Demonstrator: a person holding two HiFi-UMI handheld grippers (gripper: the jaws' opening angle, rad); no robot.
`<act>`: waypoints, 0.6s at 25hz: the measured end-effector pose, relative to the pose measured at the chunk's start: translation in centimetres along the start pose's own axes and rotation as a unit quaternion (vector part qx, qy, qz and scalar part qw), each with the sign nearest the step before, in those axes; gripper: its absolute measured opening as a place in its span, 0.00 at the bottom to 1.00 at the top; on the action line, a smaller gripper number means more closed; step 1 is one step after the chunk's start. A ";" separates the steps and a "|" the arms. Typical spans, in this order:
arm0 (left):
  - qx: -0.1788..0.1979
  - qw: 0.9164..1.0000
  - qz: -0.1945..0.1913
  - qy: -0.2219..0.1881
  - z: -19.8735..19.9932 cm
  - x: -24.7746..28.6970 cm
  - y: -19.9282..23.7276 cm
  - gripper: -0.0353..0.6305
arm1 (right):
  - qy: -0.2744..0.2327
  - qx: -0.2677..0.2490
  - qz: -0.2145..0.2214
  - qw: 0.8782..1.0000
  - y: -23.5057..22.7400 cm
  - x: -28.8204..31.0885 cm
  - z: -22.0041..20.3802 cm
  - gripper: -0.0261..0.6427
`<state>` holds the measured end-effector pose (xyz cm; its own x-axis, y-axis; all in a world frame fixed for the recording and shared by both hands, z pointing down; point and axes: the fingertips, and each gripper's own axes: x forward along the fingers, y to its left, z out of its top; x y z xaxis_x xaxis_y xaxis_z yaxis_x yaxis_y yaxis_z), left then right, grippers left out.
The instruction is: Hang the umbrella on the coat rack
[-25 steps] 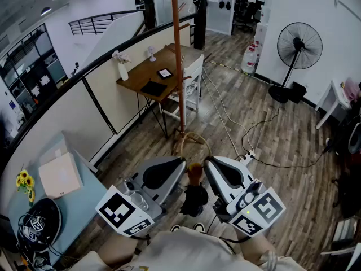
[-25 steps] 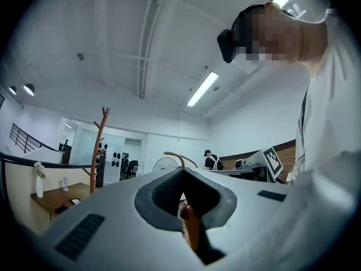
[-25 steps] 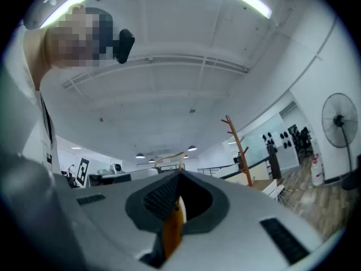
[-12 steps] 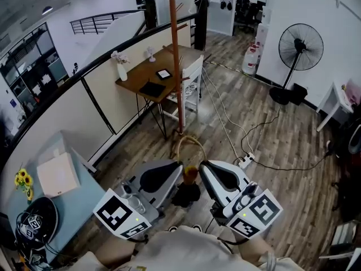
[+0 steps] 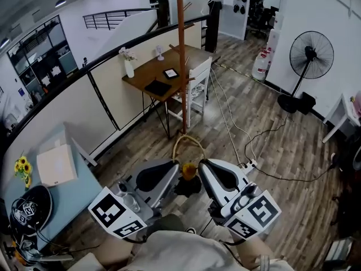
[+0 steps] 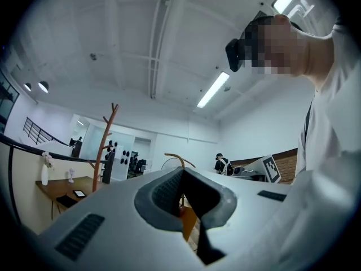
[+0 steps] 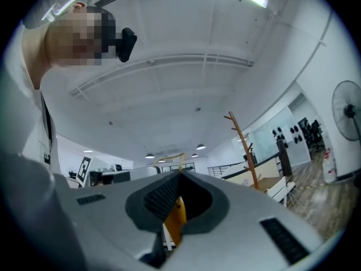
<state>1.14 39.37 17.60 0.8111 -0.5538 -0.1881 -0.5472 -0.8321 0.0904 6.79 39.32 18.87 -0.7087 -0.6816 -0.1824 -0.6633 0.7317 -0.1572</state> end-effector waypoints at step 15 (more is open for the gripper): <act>0.006 1.000 0.002 0.007 -0.8 2.8 2.7 0.05 | 0.014 -0.001 0.018 1.000 -3.4 2.2 -0.7 0.05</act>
<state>2.06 35.53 18.07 0.8119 -0.5569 -0.1750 -0.5521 -0.8300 0.0796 7.30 35.33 19.66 -0.7384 -0.6553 -0.1595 -0.6383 0.7554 -0.1485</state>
